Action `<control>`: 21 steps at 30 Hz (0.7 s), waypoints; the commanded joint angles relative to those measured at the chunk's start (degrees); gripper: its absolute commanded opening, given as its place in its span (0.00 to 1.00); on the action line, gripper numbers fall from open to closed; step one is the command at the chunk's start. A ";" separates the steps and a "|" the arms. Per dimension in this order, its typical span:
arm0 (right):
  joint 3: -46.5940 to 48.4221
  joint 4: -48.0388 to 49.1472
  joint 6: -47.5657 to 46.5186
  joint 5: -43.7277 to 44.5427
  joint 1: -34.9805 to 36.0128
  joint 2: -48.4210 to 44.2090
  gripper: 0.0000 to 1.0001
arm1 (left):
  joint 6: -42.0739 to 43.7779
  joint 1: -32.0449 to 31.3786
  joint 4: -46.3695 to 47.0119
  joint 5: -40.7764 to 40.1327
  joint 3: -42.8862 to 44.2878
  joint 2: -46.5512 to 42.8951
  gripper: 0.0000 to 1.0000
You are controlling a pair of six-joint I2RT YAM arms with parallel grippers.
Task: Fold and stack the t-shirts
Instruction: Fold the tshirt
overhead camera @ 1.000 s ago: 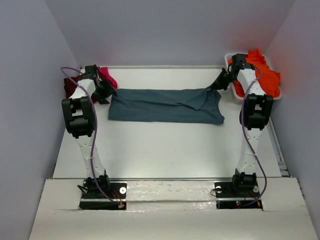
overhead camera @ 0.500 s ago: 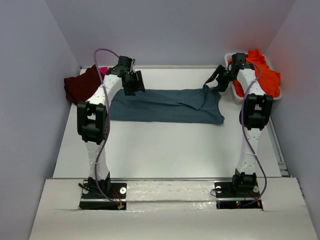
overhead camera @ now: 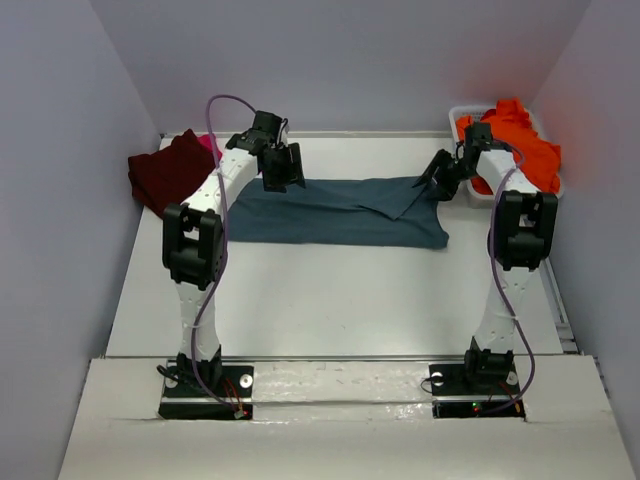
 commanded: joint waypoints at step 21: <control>-8.84 4.40 0.27 -1.05 8.71 -2.04 0.54 | 1.66 -0.43 -2.18 -0.77 2.75 0.66 0.66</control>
